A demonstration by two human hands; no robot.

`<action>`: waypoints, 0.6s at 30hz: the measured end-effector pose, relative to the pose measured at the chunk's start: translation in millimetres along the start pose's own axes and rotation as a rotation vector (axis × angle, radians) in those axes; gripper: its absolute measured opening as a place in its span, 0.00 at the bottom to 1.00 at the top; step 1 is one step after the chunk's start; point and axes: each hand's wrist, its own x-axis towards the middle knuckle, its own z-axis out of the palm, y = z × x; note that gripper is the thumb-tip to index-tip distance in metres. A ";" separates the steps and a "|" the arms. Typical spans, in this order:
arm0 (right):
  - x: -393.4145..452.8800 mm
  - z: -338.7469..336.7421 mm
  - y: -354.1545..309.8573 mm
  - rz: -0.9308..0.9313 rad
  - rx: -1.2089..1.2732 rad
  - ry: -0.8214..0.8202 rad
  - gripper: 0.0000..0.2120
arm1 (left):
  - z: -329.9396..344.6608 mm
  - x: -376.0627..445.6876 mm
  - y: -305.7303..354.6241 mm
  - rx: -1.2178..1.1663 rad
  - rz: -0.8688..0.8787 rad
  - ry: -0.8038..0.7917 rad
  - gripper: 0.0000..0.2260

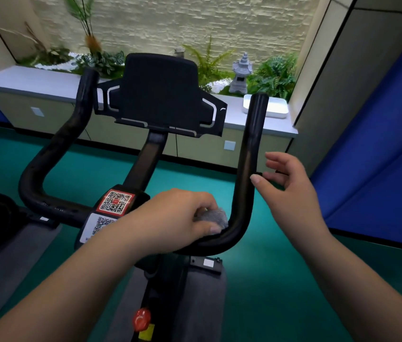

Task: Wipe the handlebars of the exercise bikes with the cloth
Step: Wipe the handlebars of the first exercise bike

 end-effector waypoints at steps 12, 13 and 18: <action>21.6 -1.0 12.4 0.015 0.030 -0.116 0.22 | 14.2 45.7 32.0 -0.527 -0.325 0.434 0.07; 23.3 -1.5 13.3 0.013 0.031 -0.122 0.22 | 14.7 44.7 32.0 -0.493 -0.301 0.423 0.07; 32.3 -3.6 19.1 0.000 0.045 -0.158 0.23 | 29.4 26.1 30.5 -0.458 -0.255 0.342 0.09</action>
